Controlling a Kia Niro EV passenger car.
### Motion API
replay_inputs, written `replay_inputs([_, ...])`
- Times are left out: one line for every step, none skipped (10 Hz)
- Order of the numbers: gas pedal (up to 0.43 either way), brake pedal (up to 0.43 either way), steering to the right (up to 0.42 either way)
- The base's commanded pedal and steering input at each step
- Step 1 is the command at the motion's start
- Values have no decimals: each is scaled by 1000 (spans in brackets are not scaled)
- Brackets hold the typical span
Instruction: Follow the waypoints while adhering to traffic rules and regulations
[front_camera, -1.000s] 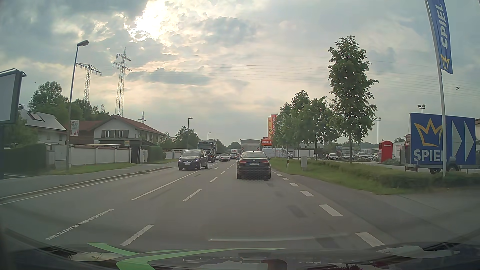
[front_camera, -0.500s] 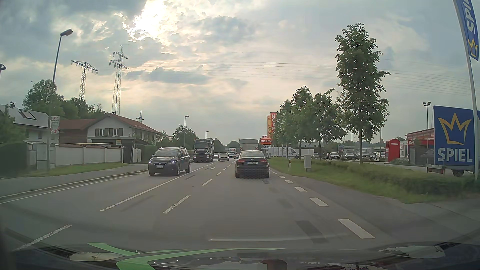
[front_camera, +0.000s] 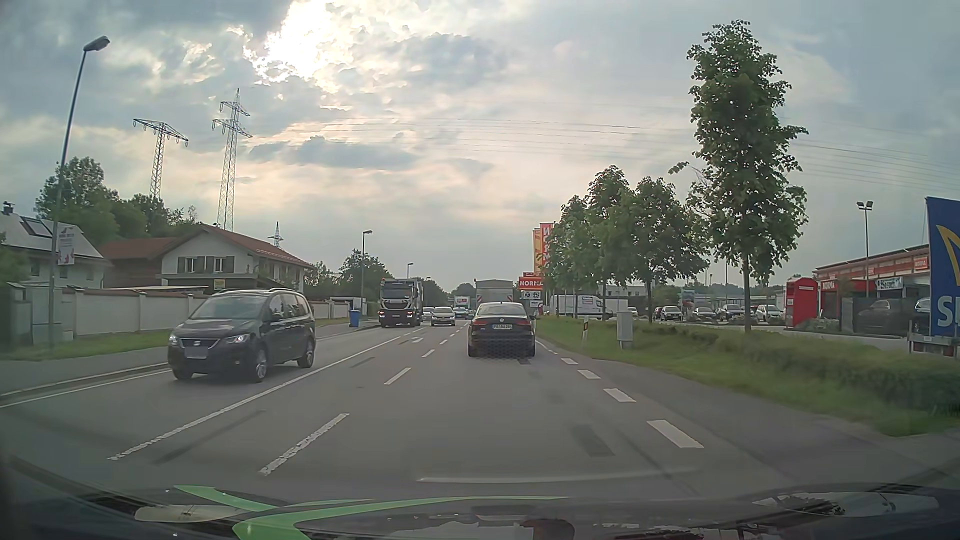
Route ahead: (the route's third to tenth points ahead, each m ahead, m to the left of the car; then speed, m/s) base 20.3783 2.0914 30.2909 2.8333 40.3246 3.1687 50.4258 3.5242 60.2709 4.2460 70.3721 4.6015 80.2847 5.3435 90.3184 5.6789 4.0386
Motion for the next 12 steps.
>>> replay_inputs([98, 0, 7])
replay_inputs([98, 0, 5])
replay_inputs([98, 0, 4])
replay_inputs([98, 0, 4])
replay_inputs([98, 0, 4])
replay_inputs([98, 0, 4])
replay_inputs([98, 0, 4])
replay_inputs([98, 0, 1])
replay_inputs([98, 0, 0])
replay_inputs([79, 0, 0])
replay_inputs([67, 0, 1])
replay_inputs([67, 0, 0])
